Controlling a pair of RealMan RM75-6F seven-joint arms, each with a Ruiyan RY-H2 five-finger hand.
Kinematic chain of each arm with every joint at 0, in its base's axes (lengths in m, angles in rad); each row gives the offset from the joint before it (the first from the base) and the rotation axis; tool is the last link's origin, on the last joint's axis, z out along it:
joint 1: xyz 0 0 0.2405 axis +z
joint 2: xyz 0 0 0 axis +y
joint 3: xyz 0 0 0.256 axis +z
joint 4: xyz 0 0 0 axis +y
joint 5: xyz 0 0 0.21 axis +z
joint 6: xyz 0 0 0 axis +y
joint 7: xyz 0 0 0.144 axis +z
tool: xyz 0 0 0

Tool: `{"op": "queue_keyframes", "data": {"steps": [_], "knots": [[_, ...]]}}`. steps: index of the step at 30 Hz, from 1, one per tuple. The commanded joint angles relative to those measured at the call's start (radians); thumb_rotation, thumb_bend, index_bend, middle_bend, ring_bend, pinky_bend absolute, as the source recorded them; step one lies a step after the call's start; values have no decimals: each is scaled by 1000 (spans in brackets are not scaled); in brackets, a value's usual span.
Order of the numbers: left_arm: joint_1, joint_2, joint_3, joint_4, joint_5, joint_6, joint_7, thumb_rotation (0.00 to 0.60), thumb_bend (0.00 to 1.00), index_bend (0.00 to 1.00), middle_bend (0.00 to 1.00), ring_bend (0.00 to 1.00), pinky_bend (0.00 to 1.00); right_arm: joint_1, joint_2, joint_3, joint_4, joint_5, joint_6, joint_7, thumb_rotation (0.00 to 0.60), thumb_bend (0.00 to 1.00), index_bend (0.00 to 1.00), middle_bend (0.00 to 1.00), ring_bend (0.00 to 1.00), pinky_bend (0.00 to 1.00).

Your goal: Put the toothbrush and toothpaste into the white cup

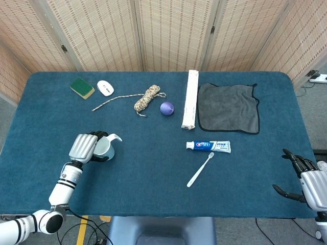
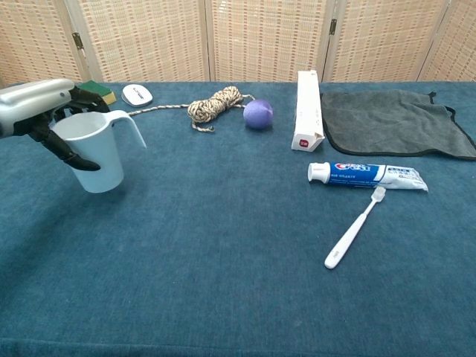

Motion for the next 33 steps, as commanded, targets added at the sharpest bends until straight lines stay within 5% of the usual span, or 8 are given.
{"op": "queue_keyframes", "data": {"steps": [1, 12, 33], "knots": [[-16, 7, 9, -47, 73, 8, -23, 600, 120, 399, 438, 450, 568, -2, 1, -1, -1, -2, 3, 0, 600, 101, 92, 241, 205, 262], [-100, -53, 14, -89, 173, -54, -6, 600, 120, 399, 438, 450, 568, -10, 22, -3, -17, -7, 16, 8, 600, 101, 92, 241, 205, 262], [-222, -275, 11, 101, 151, -124, 107, 600, 120, 387, 438, 437, 568, -31, 35, -7, -40, -11, 42, -8, 600, 101, 92, 241, 205, 262]]}}
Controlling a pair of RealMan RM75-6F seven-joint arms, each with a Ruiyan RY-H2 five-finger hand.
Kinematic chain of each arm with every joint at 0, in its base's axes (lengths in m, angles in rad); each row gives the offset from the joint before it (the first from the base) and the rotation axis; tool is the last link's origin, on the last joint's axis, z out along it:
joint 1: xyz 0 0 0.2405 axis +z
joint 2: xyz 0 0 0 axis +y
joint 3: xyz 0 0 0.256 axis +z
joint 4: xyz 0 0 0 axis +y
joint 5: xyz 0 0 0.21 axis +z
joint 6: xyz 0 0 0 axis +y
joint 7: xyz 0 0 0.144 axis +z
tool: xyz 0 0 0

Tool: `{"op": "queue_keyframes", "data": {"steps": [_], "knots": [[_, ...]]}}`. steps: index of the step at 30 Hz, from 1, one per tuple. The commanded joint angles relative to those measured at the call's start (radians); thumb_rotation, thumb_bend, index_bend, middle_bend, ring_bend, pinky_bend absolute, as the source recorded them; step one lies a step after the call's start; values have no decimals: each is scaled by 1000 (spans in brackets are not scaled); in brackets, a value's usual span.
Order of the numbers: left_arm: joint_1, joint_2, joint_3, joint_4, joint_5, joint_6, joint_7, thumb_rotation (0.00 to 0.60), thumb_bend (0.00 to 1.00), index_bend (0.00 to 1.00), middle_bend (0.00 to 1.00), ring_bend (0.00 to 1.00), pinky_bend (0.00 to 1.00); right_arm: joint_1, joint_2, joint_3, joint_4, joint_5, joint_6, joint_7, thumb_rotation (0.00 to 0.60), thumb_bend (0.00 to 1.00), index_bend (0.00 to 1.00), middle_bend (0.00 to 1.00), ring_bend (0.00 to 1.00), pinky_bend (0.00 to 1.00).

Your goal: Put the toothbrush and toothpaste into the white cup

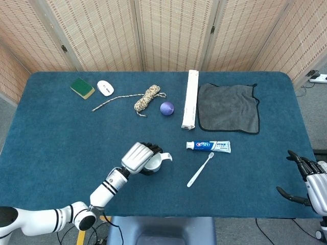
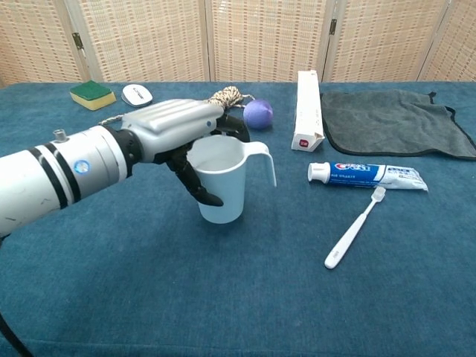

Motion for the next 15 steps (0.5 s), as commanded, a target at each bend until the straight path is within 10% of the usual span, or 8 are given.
{"op": "queue_keyframes", "data": {"steps": [1, 15], "knots": [[-12, -22, 6, 19, -10, -11, 15, 600, 120, 388, 438, 436, 568, -2, 0, 0, 0, 0, 2, -2, 600, 101, 92, 241, 205, 262], [-34, -82, -4, 61, -32, -9, 33, 541, 120, 335, 415, 407, 568, -10, 1, 2, 6, 5, 8, 5, 600, 101, 92, 242, 205, 262]]}}
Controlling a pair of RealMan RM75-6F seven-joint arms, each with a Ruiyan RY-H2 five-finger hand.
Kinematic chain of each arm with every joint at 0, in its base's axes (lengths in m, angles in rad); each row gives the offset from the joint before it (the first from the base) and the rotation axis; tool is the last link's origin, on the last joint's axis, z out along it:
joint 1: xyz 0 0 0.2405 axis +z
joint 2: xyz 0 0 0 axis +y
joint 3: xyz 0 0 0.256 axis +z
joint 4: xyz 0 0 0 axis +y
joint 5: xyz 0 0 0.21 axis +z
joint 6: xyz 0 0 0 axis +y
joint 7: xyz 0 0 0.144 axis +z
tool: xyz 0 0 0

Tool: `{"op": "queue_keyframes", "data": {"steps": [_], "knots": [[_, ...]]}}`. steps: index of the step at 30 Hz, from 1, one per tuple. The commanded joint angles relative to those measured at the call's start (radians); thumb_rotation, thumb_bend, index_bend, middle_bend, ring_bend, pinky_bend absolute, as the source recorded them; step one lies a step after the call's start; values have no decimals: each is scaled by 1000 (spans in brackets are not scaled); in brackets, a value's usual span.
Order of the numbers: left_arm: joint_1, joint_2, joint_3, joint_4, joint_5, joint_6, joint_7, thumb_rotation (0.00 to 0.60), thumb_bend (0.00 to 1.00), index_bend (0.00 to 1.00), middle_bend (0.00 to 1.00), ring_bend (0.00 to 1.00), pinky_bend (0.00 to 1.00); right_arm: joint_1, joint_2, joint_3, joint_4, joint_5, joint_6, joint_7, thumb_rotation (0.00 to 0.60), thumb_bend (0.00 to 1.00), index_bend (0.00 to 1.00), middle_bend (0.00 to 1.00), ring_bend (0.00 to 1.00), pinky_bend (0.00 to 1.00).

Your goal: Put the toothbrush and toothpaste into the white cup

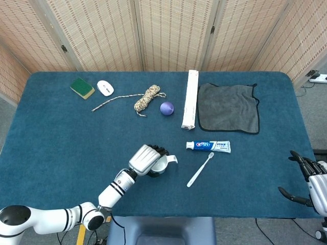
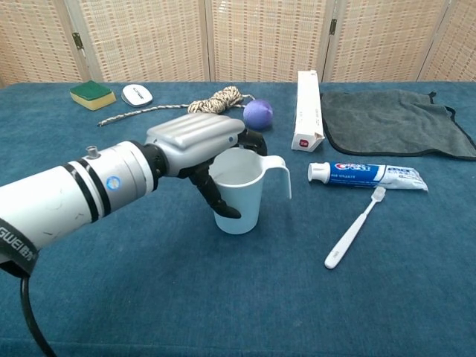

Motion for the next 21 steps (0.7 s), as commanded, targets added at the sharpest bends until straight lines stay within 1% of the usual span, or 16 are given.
{"op": "queue_keyframes", "data": {"steps": [1, 4, 5, 6, 8, 13, 16, 21], "knots": [[-4, 3, 1, -9, -18, -13, 17, 502, 120, 277, 378, 384, 565, -1, 0, 0, 2, 1, 0, 2, 600, 101, 92, 242, 205, 262], [-7, 22, -1, -44, -59, -34, 51, 380, 120, 68, 221, 250, 515, -4, -1, 0, 6, 3, 2, 7, 600, 101, 92, 242, 205, 262], [-8, 26, -3, -53, -65, -33, 55, 349, 120, 24, 179, 213, 491, -4, -1, 0, 7, 3, 2, 8, 600, 101, 92, 242, 205, 262], [-7, 31, -5, -63, -67, -29, 58, 330, 120, 5, 157, 194, 474, -4, -2, 0, 8, 2, 3, 9, 600, 101, 92, 242, 205, 262], [-5, 36, -6, -76, -64, -19, 56, 303, 121, 0, 137, 173, 452, -4, -2, 1, 9, 1, 4, 10, 600, 101, 92, 242, 205, 262], [8, 72, -5, -129, -60, 4, 54, 279, 121, 0, 130, 170, 446, -5, -1, 2, 9, -2, 8, 12, 600, 101, 92, 242, 205, 262], [22, 107, -7, -169, -54, 27, 42, 280, 121, 0, 130, 170, 446, -6, 1, 3, 8, -3, 9, 11, 600, 101, 92, 241, 205, 262], [67, 182, -18, -238, -25, 91, -32, 282, 120, 0, 130, 171, 446, -4, 5, 3, 1, -9, 9, 2, 600, 101, 92, 242, 205, 262]]}}
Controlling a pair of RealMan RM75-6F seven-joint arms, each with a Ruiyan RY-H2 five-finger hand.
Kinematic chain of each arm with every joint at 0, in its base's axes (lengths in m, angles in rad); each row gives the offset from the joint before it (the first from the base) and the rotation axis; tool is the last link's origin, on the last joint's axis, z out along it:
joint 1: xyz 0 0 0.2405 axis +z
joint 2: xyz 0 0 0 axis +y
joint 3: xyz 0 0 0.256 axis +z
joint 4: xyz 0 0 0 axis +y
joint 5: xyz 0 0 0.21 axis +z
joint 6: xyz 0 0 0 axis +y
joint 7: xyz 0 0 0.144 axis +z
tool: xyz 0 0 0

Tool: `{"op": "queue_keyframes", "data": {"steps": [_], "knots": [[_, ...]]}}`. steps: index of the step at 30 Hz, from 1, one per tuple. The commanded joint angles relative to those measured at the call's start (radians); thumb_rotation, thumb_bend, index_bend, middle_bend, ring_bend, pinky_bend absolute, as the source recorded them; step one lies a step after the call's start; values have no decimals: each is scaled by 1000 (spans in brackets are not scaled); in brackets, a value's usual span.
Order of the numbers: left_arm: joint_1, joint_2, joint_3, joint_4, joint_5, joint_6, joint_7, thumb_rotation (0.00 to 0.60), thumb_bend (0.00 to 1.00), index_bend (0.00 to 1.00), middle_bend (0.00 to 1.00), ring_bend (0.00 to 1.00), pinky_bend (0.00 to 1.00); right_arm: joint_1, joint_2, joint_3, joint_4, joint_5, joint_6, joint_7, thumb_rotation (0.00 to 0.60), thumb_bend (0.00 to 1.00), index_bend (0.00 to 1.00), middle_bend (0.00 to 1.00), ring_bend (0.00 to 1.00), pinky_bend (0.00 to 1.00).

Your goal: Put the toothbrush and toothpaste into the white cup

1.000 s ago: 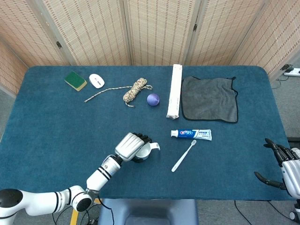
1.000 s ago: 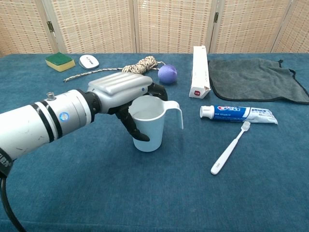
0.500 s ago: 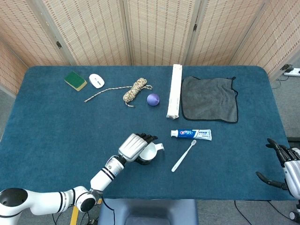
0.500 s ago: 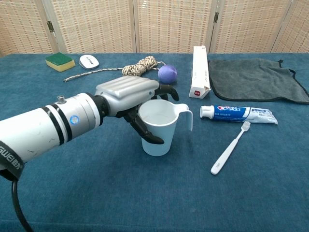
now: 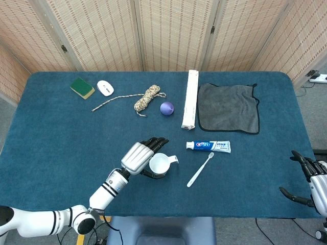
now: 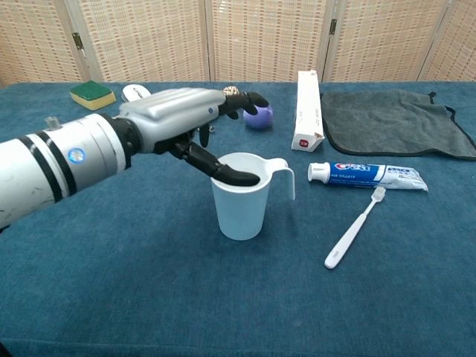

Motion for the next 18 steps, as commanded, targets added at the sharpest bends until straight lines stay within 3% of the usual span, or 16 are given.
{"op": "queue_keyframes", "data": {"steps": [1, 4, 8, 18], "knots": [[38, 56, -10, -47, 21, 51, -57, 294, 121, 0, 130, 172, 446, 1, 2, 0, -4, -3, -1, -3, 600, 101, 92, 243, 205, 262], [70, 105, -16, -78, 29, 90, -89, 352, 120, 0, 130, 174, 446, 6, 3, 0, -8, -9, -5, -10, 600, 101, 92, 243, 205, 262], [121, 173, -22, -122, 25, 148, -129, 586, 120, 0, 131, 174, 446, 20, 6, 0, -19, -30, -17, -25, 600, 101, 94, 245, 208, 262], [259, 315, -3, -167, -13, 282, -128, 600, 120, 66, 148, 188, 446, 130, 9, 0, -87, -137, -138, -118, 600, 101, 188, 331, 289, 314]]}}
